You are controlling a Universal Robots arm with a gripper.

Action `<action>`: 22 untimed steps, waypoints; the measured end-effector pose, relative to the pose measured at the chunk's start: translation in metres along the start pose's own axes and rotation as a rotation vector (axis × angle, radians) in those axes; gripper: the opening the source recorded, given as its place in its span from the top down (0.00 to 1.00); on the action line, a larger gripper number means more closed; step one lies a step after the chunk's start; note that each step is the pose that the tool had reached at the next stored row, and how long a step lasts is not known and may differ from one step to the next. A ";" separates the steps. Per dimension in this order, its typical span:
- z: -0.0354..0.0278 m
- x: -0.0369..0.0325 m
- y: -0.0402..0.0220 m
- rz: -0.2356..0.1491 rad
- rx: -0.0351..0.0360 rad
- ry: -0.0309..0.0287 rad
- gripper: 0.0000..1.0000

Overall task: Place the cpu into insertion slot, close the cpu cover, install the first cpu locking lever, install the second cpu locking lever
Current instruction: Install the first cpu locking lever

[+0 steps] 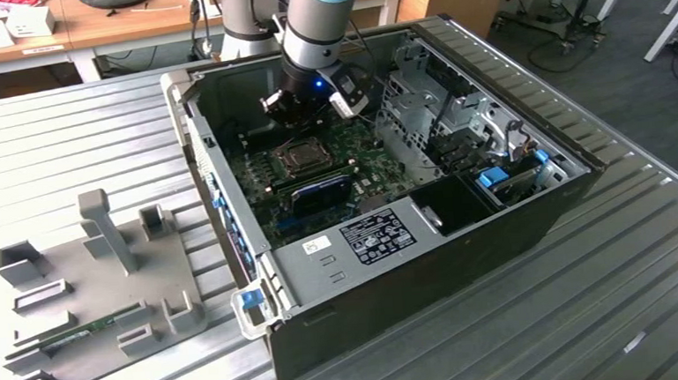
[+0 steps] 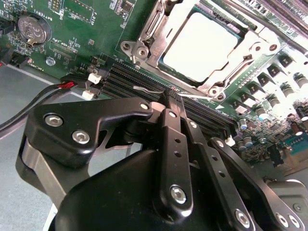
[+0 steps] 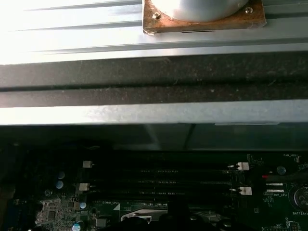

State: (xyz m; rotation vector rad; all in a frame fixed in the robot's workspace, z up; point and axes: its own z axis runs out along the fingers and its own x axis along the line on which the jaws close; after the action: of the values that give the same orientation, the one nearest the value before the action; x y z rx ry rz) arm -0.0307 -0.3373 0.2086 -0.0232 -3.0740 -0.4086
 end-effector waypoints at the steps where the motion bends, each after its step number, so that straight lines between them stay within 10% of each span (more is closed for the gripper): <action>1: 0.0000 0.0000 0.0000 0.000 -0.0001 0.0000 0.90; 22: 0.0014 0.0000 0.0047 0.000 -0.0002 -0.0001 0.90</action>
State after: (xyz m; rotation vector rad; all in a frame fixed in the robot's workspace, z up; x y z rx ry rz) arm -0.0306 -0.3324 0.2085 -0.0229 -3.0740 -0.4089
